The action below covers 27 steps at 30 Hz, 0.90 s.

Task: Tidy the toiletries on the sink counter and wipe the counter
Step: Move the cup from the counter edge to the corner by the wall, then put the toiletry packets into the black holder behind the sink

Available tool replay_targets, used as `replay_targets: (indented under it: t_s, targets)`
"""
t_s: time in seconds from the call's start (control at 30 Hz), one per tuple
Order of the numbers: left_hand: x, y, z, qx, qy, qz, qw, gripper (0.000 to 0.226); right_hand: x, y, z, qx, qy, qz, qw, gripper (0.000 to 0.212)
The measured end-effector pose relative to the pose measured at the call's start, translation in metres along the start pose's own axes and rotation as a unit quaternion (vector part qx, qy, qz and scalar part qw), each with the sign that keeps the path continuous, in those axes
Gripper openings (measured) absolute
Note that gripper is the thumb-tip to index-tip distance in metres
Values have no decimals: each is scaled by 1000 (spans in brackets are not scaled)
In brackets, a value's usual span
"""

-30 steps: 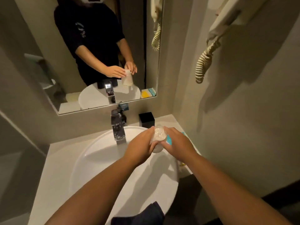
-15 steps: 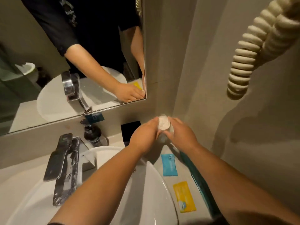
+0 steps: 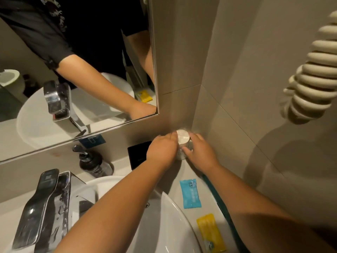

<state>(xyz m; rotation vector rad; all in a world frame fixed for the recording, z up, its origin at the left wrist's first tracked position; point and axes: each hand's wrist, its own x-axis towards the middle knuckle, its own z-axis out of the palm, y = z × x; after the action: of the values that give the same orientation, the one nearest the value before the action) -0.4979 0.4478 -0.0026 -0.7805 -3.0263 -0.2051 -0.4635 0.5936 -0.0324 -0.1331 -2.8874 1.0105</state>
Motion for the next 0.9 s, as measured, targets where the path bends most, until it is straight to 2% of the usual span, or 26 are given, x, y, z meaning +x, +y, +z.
replay_targets:
  t_s: [0.07,0.13,0.2,0.27,0.33,0.4,0.53,0.6,0.67,0.8,0.9]
  targets:
    - [-3,1,-5,-2,-14,-3,1000,49,-3,-3,-5,14,-12,3,1000,74]
    - [-21,4,-13,-36,0,-4,999,55,-18,-7,-12,21,-6,4,1000,73]
    - [-49,11,-26,-81,62,12,995,47,-46,-6,-18,-36,27,14,999,56]
    - [-78,23,-34,-132,110,16,985,38,-80,-5,-16,-147,28,36,988,40]
    - [-108,37,-35,-200,128,-29,971,34,-106,-7,-8,-224,-29,66,972,39]
    - [-143,40,-27,-233,120,-95,960,30,-118,-12,2,-250,-94,94,959,38]
    - [-196,-6,-10,-190,72,-173,964,20,-117,-18,13,-261,-125,113,951,30]
    - [-199,-31,-9,-139,55,-204,968,22,-114,-19,17,-234,-130,129,955,29]
    - [-196,-40,-7,-94,37,-212,972,34,-110,-20,18,-175,-138,158,962,32]
    - [-200,-41,1,-33,4,-162,986,53,-108,-22,12,-84,-152,190,966,38]
    - [-202,-47,2,7,-9,-139,990,64,-111,-28,-8,17,-145,208,967,26]
